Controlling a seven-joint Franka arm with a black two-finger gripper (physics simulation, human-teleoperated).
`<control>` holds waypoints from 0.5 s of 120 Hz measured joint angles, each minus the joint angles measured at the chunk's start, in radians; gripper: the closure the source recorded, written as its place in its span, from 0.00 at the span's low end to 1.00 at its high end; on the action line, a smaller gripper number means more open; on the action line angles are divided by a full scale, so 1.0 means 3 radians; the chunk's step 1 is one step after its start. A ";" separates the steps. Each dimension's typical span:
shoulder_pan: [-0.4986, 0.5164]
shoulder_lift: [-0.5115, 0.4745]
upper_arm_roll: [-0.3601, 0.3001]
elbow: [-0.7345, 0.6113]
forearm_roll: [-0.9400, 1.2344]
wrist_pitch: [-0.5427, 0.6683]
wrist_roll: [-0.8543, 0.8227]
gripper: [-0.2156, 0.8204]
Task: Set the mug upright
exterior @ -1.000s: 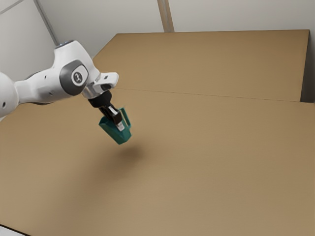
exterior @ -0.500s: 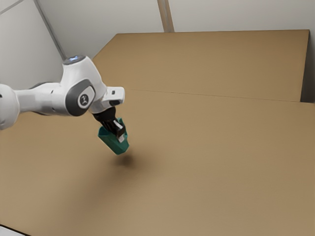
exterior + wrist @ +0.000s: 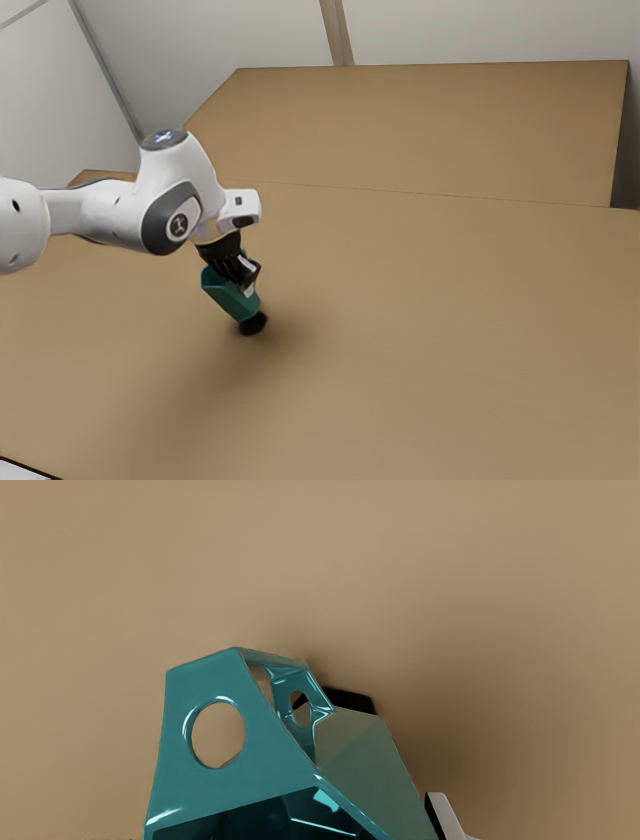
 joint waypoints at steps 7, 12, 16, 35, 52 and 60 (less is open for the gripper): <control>-0.0002 0.0010 0.0000 -0.0011 0.0027 0.0008 -0.0059 0.94; -0.0004 0.0025 0.0000 -0.0014 0.0041 0.0013 -0.0097 0.94; -0.0009 0.0040 0.0000 -0.0015 0.0048 0.0017 -0.0126 0.94; -0.0031 0.0091 -0.0001 -0.0017 0.0065 0.0026 -0.0244 0.94; -0.0039 0.0137 -0.0001 -0.0017 0.0071 0.0030 -0.0327 0.94; -0.0040 0.0158 -0.0002 -0.0017 0.0072 0.0031 -0.0360 0.93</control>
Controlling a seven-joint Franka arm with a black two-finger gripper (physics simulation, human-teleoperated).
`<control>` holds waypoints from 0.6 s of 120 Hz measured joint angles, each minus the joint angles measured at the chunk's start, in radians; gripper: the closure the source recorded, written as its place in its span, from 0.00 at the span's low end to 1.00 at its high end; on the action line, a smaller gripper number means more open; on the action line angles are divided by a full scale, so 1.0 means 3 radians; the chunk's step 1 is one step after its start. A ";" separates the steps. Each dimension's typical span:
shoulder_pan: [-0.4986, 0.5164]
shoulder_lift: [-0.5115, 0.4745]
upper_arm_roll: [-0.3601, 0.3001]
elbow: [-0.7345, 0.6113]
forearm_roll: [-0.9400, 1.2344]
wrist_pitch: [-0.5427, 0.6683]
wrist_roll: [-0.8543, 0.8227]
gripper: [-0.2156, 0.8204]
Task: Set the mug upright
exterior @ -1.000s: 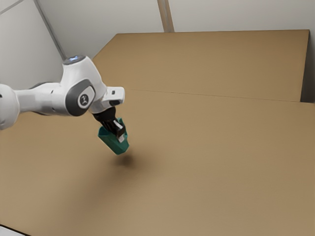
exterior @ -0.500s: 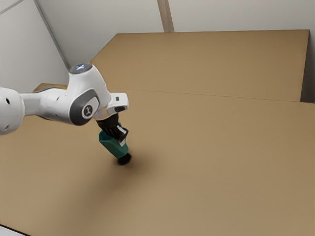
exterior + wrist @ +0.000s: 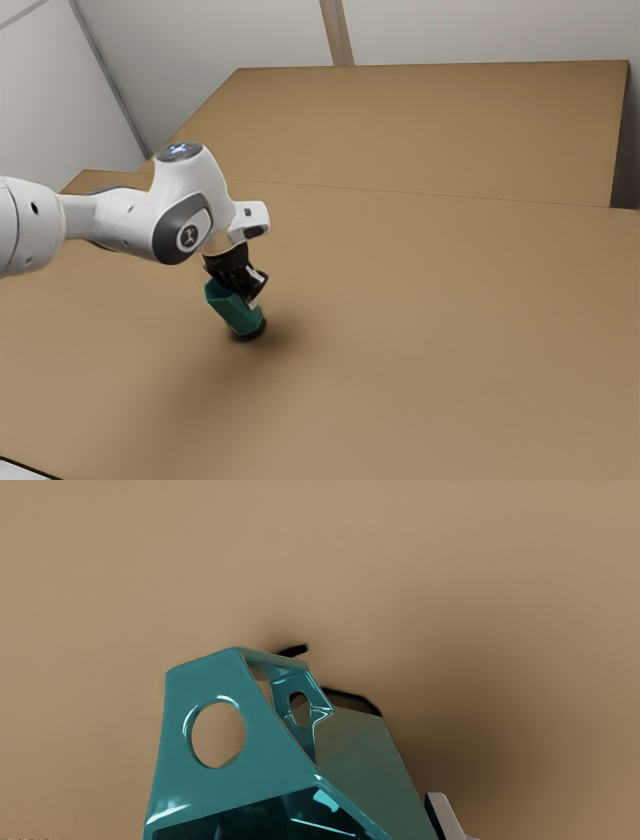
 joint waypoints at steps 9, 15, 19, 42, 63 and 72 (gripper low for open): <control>0.0001 0.0030 -0.0001 0.0001 0.0001 0.0010 -0.0033 0.94; 0.0003 0.0045 -0.0003 0.0002 0.0001 0.0022 -0.0052 0.94; 0.0005 0.0057 -0.0004 0.0001 0.0001 0.0029 -0.0065 0.94; 0.0010 0.0077 -0.0010 0.0000 -0.0002 0.0053 -0.0123 0.92; -0.0002 0.0041 0.0002 0.0001 -0.0022 0.0062 -0.0147 0.59; -0.0004 -0.0046 0.0003 0.0007 -0.0026 0.0061 -0.0153 0.48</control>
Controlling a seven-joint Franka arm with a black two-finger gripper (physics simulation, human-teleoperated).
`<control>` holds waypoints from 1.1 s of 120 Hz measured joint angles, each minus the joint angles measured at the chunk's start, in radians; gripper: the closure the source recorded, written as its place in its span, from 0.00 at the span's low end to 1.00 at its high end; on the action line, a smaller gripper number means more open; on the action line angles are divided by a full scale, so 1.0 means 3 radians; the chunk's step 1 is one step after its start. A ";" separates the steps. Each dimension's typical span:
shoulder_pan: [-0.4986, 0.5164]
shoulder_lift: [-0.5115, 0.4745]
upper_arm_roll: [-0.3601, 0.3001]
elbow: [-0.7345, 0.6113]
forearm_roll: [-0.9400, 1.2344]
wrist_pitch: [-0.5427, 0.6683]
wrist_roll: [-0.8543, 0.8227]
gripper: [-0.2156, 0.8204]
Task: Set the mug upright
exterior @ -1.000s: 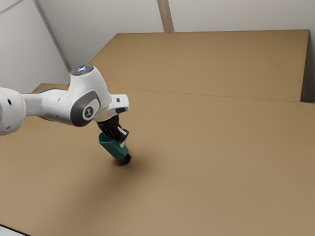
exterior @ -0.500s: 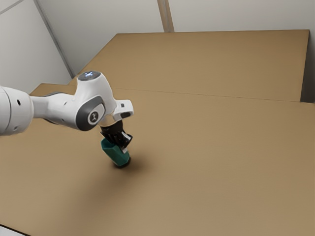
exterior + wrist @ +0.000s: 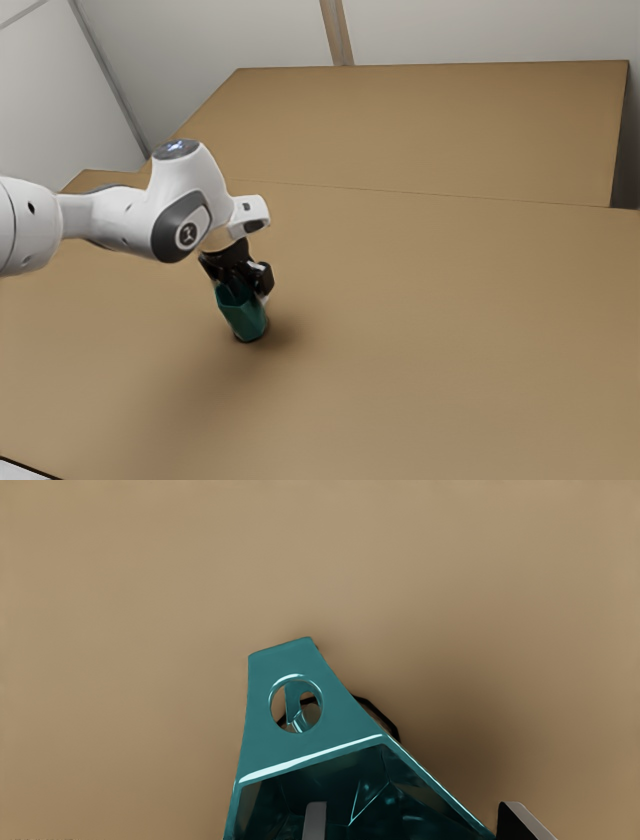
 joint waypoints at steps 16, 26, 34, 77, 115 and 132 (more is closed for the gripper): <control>-0.0035 -0.0188 0.0002 0.0015 -0.0006 -0.0014 -0.0005 0.36; -0.0058 -0.0258 0.0004 0.0053 -0.0017 -0.0043 -0.0007 0.32; -0.0061 -0.0266 0.0002 0.0199 -0.0030 -0.0143 -0.0010 0.29; 0.0096 -0.0051 -0.0182 0.1346 -0.0060 -0.1211 -0.0022 0.24; 0.0177 0.0151 -0.0220 0.2109 -0.0061 -0.1957 -0.0029 0.23; 0.0195 0.0178 -0.0220 0.2396 -0.0057 -0.2220 -0.0032 0.23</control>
